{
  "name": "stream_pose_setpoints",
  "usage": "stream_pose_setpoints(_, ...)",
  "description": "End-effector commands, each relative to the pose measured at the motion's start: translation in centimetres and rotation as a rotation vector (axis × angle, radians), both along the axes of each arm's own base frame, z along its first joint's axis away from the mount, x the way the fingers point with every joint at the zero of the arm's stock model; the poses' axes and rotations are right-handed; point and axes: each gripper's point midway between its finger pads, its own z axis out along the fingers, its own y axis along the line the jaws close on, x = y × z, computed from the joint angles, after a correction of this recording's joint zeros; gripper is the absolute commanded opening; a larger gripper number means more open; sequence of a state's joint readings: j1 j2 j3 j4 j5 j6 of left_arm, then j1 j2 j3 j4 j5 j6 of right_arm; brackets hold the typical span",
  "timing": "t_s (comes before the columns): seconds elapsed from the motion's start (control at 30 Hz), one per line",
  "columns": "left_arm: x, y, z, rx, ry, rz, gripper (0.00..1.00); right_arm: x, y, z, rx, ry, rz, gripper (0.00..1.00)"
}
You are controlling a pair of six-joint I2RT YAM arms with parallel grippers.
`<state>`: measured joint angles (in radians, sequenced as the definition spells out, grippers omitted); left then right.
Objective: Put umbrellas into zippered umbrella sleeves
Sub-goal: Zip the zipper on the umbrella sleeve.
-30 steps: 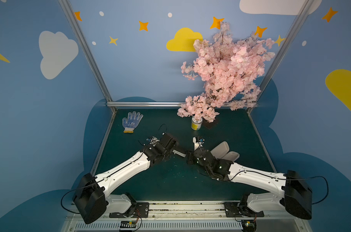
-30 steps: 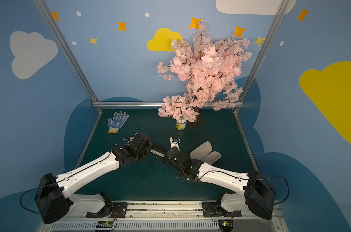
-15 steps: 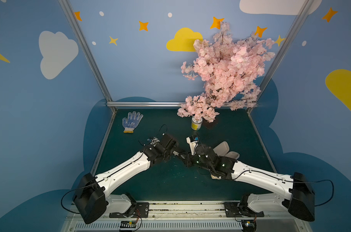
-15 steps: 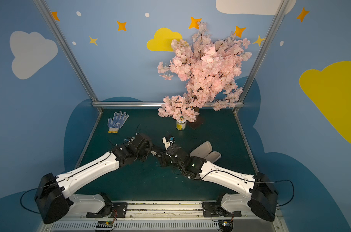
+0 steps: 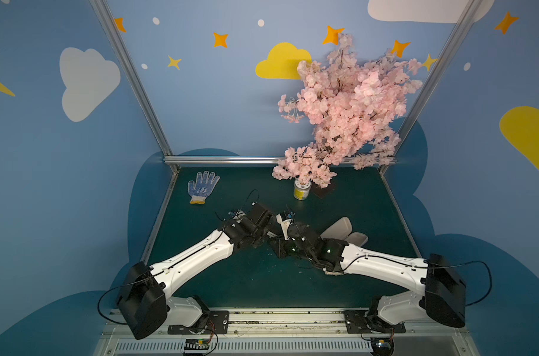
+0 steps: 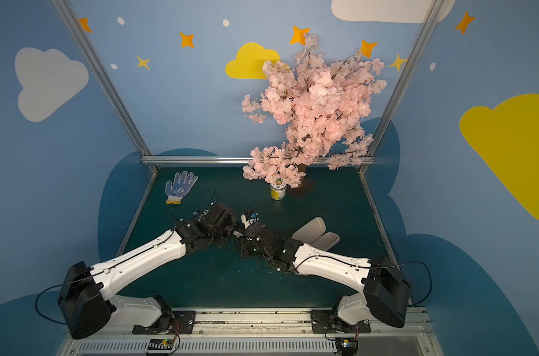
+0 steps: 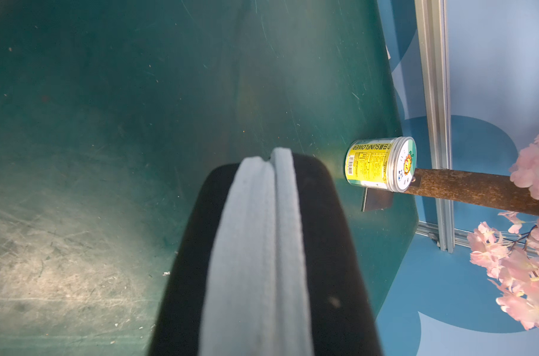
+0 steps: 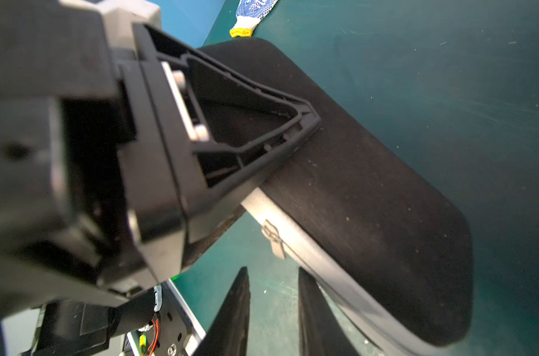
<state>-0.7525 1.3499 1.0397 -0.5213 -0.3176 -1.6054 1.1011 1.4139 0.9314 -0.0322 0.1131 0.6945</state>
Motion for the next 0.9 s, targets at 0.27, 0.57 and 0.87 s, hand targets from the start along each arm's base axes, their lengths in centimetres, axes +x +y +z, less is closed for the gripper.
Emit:
stream_pose_setpoints(0.27,-0.8,-1.7,0.6,-0.063,0.032,0.015,0.04,3.3,-0.5,1.5,-0.008,-0.1,-0.185,0.25)
stream_pose_setpoints(0.57,-2.5,-3.1,-1.5,-0.089,0.101,0.013,0.04,4.4,-1.5,-1.4,-0.083,-0.055,-0.274,0.15)
stream_pose_setpoints(0.87,-2.3,-2.5,-0.6,-0.061,0.07,0.008,0.04,5.0,-3.3,-4.0,-0.156,0.033,-0.351,0.0)
